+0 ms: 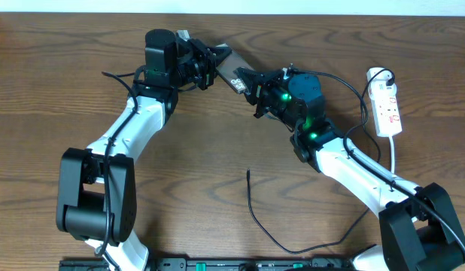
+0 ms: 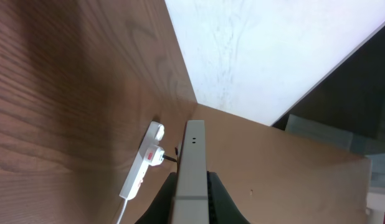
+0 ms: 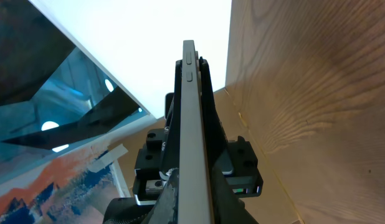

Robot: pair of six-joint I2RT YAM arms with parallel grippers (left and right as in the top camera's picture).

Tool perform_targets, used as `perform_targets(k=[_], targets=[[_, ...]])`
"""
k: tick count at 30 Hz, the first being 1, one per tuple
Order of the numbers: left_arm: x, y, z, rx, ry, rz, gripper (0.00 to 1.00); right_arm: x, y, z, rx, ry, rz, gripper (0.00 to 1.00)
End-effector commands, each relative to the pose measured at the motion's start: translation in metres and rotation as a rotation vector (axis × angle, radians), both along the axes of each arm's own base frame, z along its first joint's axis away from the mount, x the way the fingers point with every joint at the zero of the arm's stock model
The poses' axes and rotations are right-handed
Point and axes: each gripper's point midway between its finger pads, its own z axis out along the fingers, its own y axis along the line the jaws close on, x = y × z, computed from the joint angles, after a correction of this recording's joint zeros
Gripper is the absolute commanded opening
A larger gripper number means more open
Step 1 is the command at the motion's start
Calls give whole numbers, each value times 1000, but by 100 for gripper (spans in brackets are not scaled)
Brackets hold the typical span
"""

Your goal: Plug charger to phone and switch on socket

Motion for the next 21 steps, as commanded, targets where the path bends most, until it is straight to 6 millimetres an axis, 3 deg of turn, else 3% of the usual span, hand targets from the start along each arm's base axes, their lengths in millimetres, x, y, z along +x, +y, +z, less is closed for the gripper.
perform_targets(k=[1,3,5,9,11,15,21], targets=[[-2,-4,12,14,-48,-6,7,-19,24,14,21,-34,119,1],[-1,-4,12,14,-49,-5,7,-19,24,14,21,-34,118,4],[-1,-4,12,14,-49,-5,8,-19,24,14,21,-34,118,24],[1,2,12,17,-51,6,7,-16,22,14,5,-50,104,81],[4,10,12,17,-51,22,7,-16,22,14,1,-54,103,99],[11,27,12,18,-50,56,7,-15,21,14,0,-55,99,99],[26,90,13,68,-117,126,7,-17,23,14,-32,-93,121,99]])
